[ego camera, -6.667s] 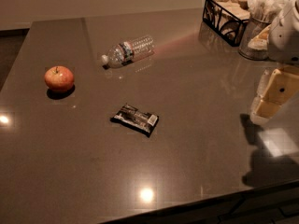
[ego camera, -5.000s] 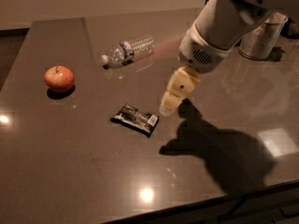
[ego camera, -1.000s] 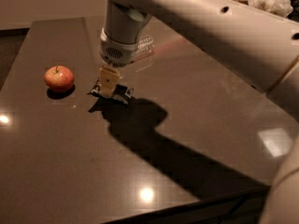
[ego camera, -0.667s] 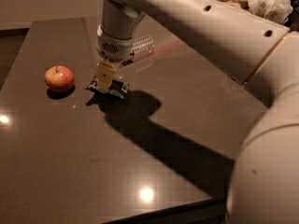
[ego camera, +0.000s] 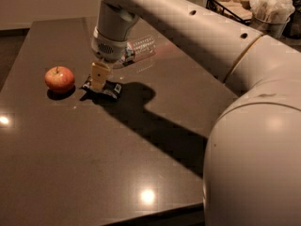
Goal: Move rxbar chocolate near apple
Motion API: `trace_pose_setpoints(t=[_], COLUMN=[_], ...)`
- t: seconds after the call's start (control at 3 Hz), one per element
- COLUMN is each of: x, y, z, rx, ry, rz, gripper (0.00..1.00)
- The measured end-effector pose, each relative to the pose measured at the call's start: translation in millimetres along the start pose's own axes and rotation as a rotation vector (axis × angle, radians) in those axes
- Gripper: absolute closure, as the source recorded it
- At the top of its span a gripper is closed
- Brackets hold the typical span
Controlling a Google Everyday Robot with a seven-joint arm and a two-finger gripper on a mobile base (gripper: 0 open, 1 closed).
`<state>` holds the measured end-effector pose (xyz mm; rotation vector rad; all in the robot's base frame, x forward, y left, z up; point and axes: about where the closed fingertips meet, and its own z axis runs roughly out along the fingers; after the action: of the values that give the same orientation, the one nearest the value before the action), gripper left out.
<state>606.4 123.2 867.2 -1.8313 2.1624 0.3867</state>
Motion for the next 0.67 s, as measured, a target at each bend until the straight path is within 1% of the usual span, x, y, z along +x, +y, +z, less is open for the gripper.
trace_pose_setpoints(t=[0.33,0.67], x=[-12.0,-12.3], y=[2.3,2.6], z=[7.3,9.3], rx=[-0.033,-0.034], ry=[-0.037,-0.035], rz=[-0.026,-0.026], gripper=[0.35,0.12])
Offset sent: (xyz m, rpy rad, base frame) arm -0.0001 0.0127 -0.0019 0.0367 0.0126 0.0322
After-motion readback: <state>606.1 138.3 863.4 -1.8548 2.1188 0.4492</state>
